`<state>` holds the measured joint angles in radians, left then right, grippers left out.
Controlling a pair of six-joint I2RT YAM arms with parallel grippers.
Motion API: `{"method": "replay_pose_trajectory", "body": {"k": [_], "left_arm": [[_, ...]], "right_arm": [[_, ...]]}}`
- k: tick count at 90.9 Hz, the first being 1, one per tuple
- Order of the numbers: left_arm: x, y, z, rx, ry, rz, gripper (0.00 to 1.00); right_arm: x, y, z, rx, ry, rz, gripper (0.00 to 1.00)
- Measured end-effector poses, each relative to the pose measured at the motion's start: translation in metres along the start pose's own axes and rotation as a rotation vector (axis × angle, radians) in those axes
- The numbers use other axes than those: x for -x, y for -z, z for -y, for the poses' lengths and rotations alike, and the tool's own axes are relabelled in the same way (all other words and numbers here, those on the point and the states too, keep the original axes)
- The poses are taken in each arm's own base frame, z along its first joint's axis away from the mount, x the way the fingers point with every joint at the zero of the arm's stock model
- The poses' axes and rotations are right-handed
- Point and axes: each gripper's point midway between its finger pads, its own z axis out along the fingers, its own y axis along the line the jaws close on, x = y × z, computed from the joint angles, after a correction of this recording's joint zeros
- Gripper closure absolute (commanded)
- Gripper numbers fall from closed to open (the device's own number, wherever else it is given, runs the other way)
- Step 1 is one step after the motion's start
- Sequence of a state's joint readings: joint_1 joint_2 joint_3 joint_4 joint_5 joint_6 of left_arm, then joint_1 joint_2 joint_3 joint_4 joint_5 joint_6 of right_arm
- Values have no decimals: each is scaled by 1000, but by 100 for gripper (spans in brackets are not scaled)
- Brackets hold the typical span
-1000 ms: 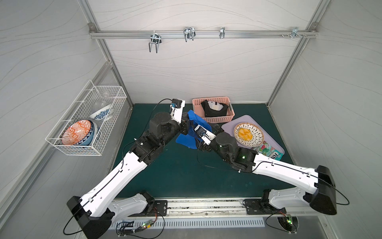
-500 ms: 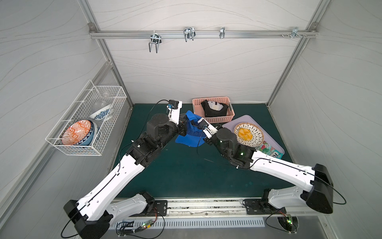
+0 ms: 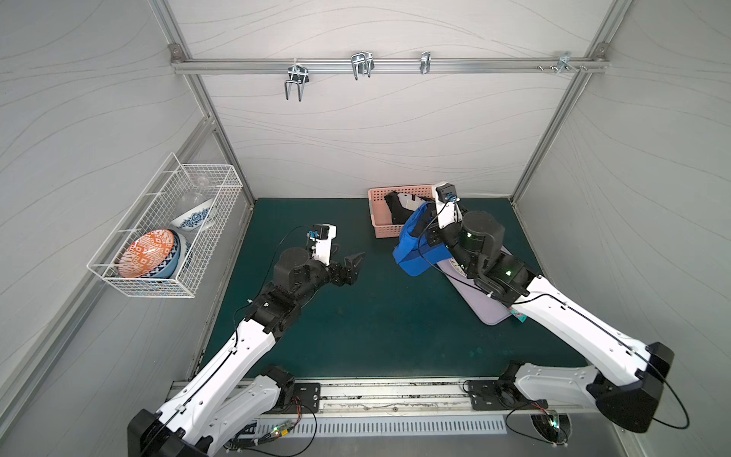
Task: Turn the baseball cap inside out
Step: Turn over the baseball cap.
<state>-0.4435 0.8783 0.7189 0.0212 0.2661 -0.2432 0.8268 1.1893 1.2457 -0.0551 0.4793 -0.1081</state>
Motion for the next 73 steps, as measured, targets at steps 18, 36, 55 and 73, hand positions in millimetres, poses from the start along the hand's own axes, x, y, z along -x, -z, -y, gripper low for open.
{"method": "replay_pose_trajectory", "body": {"k": [18,36,55,73], "left_arm": [[-22,-12,22,-198,29,-20,0],[-40,-26,50,-316,4,-36,0],[-53,-37,79,-393,-25,-25,0],[-59,-60,70,-356,-22,-6,2]], "right_arm": [[17,11,12,20,-101,8,100],[27,15,17,11,-217,15,100],[36,18,16,33,-354,22,100],[42,21,12,62,-436,21,100]]}}
